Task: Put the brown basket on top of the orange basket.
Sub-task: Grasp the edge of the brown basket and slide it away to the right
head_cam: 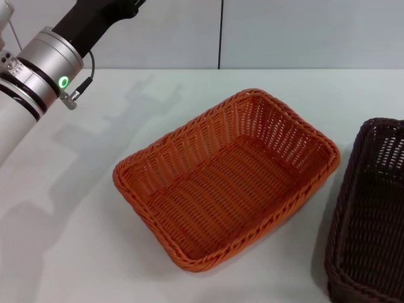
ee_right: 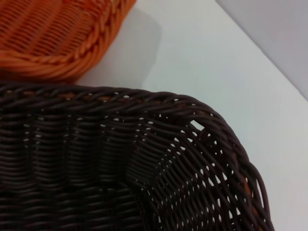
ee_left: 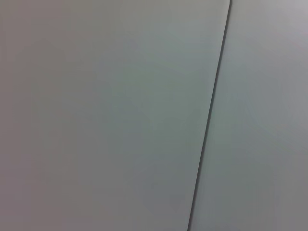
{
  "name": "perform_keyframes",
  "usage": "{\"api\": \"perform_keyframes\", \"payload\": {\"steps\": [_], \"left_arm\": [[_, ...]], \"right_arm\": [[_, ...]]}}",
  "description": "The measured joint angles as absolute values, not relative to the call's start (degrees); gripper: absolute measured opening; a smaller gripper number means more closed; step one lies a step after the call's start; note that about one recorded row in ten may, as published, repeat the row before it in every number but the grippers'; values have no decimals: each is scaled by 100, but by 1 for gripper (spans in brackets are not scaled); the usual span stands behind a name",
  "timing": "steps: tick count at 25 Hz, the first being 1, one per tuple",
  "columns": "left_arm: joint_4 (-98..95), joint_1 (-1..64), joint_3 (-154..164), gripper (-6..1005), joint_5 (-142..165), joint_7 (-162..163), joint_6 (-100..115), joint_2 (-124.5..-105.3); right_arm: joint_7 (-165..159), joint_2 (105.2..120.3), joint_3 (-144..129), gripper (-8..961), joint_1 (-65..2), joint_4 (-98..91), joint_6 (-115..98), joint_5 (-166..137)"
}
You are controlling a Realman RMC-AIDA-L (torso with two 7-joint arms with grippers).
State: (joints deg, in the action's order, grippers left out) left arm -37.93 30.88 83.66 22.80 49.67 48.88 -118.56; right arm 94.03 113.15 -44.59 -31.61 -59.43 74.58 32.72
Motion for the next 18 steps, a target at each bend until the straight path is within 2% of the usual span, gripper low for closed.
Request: {"api": "perform_keyframes", "payload": {"steps": [5, 9, 16, 18], "left_arm": [[-3788, 3051, 8377, 813, 2273, 4966, 4896, -11856], [-3788, 3043, 8378, 813, 2271, 4966, 4898, -11856], [-3712, 3012, 8310, 813, 2265, 4958, 4918, -11842], [-3707, 3007, 8283, 813, 2265, 4916, 4924, -11839]], "right_arm": [[9446, 11277, -4417, 436, -3139, -6111, 7720, 3288], [9643, 11178, -4146, 435, -3091, -6299, 8213, 3603], [9887, 10812, -3620, 370, -2996, -6305, 9163, 4478], [9896, 10714, -3598, 286, -2925, -6367, 9522, 4795]]}}
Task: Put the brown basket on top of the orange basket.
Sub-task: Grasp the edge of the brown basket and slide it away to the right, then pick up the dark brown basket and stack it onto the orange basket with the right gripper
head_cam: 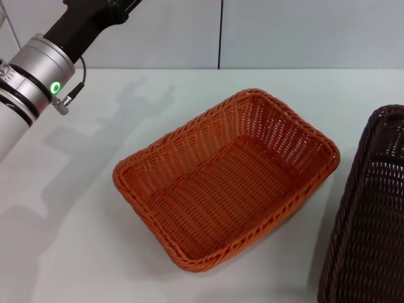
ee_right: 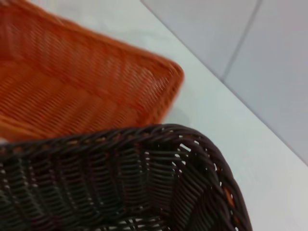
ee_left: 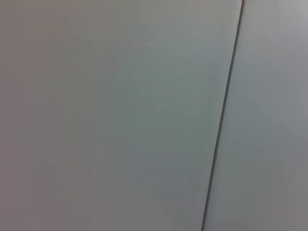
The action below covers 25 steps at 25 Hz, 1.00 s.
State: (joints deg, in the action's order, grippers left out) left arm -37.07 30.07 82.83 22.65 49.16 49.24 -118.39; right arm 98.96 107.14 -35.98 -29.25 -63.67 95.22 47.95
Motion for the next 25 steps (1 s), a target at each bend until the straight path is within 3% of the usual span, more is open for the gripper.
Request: {"api": "perform_keyframes", "payload": {"steps": [9, 21, 25], "left_arm": [[-3696, 2995, 8192, 813, 2268, 4790, 4931, -11830], [-3644, 3062, 8053, 813, 2268, 4601, 4957, -11829], [-3644, 3058, 8050, 813, 2267, 4593, 4964, -11829]], "right_arm": [[9860, 10725, -3536, 249, -2864, -6792, 10139, 5190], [9724, 10509, -4312, 182, -3114, -6810, 10487, 7039], [9763, 10562, -4249, 175, -3270, -6764, 10333, 7104]]}}
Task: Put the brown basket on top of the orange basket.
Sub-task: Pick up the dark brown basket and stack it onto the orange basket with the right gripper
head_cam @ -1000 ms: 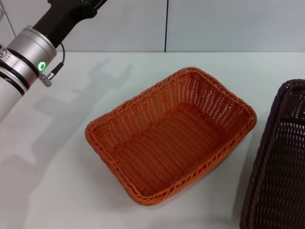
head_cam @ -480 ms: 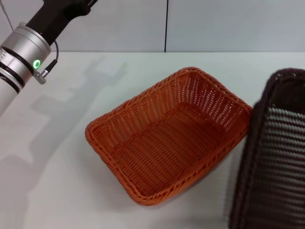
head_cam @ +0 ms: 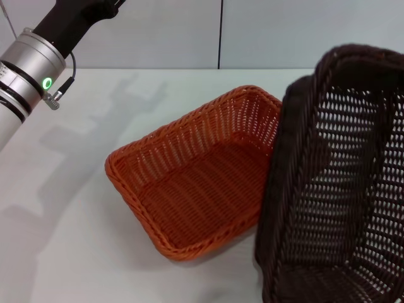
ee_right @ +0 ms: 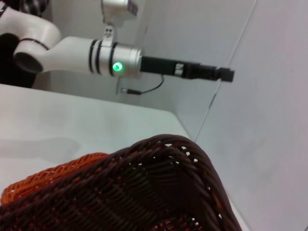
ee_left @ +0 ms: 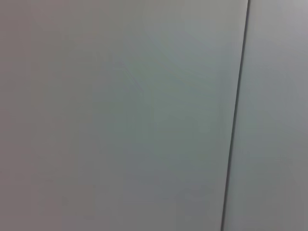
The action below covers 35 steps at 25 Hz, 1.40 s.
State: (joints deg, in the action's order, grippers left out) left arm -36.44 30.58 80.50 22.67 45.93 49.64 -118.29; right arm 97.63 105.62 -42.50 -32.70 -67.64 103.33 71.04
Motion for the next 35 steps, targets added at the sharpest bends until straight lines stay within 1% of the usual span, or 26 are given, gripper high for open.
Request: {"api": "perform_keyframes", "payload": {"steps": [2, 5, 8, 14, 16, 19, 20, 21, 23, 30, 31, 35], "left_arm": [[-3644, 3028, 8023, 813, 2267, 4591, 4966, -11829], [-3645, 3016, 7992, 813, 2267, 4590, 4966, -11830], [-3647, 3009, 7986, 813, 2267, 4589, 4966, -11830], [-3648, 3003, 7988, 813, 2268, 4588, 4974, -11829], [-3648, 3003, 7987, 813, 2268, 4588, 4975, -11826], [-3648, 3004, 7961, 813, 2268, 4588, 4975, -11823], [-3648, 3005, 7947, 813, 2268, 4588, 4975, -11822], [-3648, 3006, 7938, 813, 2268, 4588, 4975, -11822], [-3648, 3011, 7920, 813, 2268, 4588, 4975, -11821], [-3500, 3168, 7908, 813, 2267, 4494, 4943, -11833], [-3488, 3179, 7909, 813, 2267, 4486, 4943, -11834], [-3239, 3337, 7912, 813, 2267, 4440, 4943, -11837]], "right_arm": [[9829, 10566, -4205, 175, -3336, -6677, 10265, 7106], [9928, 10519, -4068, 175, -3475, -6482, 10289, 7143], [9995, 10506, -3990, 175, -3520, -6454, 10379, 7321], [10004, 10436, -3981, 176, -3395, -6404, 10451, 8262], [10003, 10445, -3979, 176, -3292, -6399, 10468, 8652], [10019, 10493, -4000, 176, -3135, -6426, 10474, 9053], [10020, 10534, -3991, 176, -3092, -6408, 10471, 9195], [10020, 10534, -3991, 176, -3092, -6408, 10471, 9195], [10020, 10597, -3957, 176, -3067, -6340, 10447, 9273], [10303, 10912, -3946, 176, -3164, -5961, 10388, 9322], [10303, 10912, -3946, 176, -3164, -5961, 10388, 9322], [10627, 11028, -3962, 176, -3365, -5495, 10242, 9334]]}}
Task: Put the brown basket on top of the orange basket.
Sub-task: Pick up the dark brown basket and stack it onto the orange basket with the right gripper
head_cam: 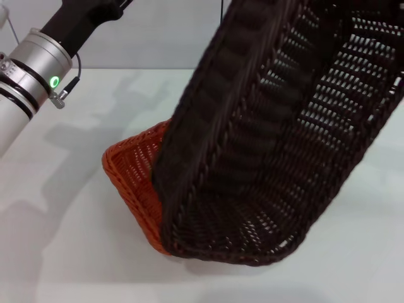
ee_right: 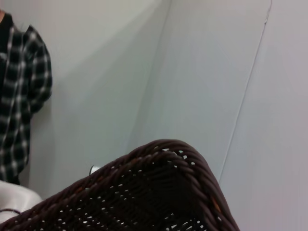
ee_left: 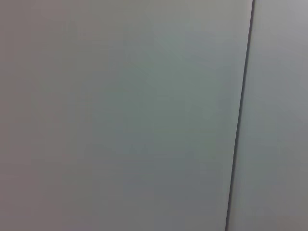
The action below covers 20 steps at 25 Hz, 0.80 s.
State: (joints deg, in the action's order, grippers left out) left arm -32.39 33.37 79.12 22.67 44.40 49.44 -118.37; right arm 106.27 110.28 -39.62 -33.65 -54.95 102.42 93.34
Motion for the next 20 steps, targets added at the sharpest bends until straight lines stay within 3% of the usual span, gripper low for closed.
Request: {"api": "perform_keyframes", "payload": {"steps": [10, 20], "left_arm": [[-3160, 3350, 7817, 813, 2269, 4343, 4941, -11822], [-3130, 3368, 7526, 813, 2299, 4160, 4924, -11814]], "right_arm": [[11295, 11359, -4053, 176, -3478, -5206, 9884, 8976], [11798, 11432, -4062, 176, -3308, -4697, 9615, 8813]]}}
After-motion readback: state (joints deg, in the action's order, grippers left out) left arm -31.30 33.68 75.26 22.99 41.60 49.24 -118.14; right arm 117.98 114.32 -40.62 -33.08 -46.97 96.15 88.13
